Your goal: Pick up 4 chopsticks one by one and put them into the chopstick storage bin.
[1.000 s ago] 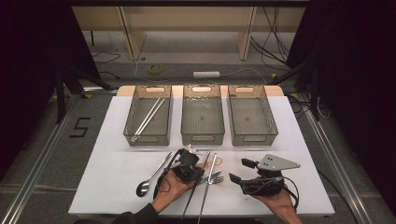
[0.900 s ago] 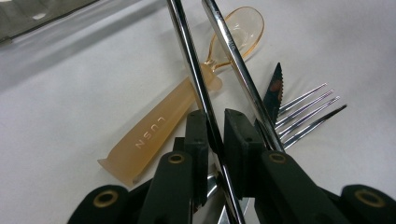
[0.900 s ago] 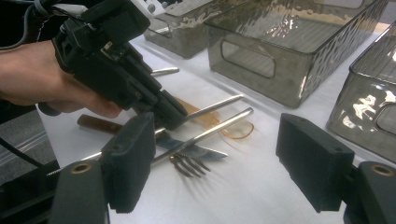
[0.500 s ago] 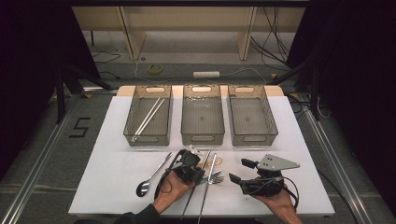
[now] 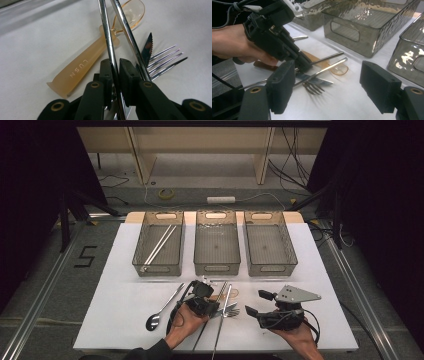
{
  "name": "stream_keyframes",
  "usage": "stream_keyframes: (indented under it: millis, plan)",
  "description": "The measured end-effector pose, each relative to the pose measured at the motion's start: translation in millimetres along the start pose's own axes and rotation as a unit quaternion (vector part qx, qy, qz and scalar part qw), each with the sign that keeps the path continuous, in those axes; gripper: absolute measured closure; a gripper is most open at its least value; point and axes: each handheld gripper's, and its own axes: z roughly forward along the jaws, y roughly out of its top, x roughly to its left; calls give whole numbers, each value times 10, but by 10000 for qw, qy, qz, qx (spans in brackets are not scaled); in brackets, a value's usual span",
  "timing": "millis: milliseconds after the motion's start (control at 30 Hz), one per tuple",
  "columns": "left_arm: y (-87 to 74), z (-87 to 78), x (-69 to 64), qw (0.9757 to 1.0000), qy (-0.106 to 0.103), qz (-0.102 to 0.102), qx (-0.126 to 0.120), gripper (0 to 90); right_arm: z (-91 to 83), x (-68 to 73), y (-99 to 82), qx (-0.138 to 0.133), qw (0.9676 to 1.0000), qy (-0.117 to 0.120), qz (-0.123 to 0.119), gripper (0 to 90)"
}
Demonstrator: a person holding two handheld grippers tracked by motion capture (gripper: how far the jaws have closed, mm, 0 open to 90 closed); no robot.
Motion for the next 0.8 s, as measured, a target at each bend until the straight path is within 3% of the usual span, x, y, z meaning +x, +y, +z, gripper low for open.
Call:
stream_keyframes:
  millis: [533, 800]
  plan:
    - [-6, 10, 14, 9994, -211, -256, -128, 835, 4, -4, -1, -5, 10000, 35, -3, 295]
    - [6, -15, 0, 9995, -238, -183, -138, 843, 4, -6, -1, -6, 10000, 40, 14, 295]
